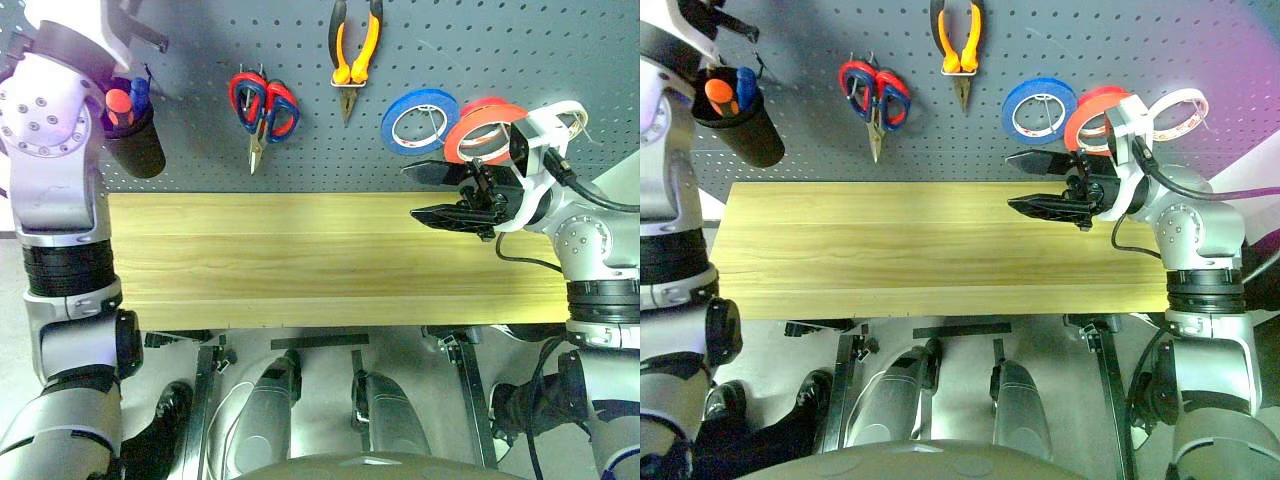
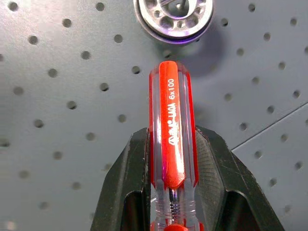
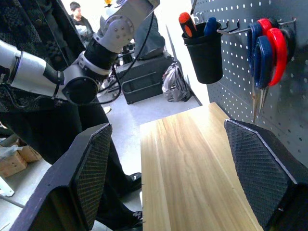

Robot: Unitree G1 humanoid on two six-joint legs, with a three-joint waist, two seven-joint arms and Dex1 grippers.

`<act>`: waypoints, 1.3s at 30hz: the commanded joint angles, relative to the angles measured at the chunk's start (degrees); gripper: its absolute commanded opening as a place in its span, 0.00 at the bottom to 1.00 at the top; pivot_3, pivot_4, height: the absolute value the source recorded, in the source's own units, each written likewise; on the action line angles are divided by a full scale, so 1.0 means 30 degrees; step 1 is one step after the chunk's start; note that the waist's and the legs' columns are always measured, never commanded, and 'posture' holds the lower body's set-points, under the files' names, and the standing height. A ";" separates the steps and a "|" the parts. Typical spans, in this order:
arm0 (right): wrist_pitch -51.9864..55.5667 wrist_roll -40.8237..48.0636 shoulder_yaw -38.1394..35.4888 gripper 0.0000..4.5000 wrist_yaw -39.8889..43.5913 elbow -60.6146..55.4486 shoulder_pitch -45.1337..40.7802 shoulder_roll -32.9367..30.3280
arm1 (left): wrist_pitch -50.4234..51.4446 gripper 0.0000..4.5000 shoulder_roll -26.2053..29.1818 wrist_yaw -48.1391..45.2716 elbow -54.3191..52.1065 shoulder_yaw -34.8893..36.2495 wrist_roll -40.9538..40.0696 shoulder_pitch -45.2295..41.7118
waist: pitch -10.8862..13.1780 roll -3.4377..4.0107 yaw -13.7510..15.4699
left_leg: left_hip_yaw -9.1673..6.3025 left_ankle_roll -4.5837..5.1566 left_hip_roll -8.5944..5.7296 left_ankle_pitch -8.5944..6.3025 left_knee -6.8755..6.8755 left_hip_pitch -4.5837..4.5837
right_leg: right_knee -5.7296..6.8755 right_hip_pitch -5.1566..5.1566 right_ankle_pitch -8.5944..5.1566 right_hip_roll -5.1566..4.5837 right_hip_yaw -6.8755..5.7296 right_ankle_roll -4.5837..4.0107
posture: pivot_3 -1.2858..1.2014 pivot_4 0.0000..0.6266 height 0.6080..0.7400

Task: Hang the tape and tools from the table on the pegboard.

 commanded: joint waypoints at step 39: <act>0.2964 0.4717 -0.2974 0.87 -0.0991 -0.2354 -0.0825 -0.0171 | -0.7219 0.20 0.1351 -0.0833 0.5077 0.1829 -0.0303 0.3454 | -0.0041 0.0026 -0.0588 | 0.0015 0.0015 -0.0003 0.0002 0.0089 0.0011 | 0.0165 -0.0025 0.0000 -0.0021 0.0010 0.0000 | 0.52 0.42 1.00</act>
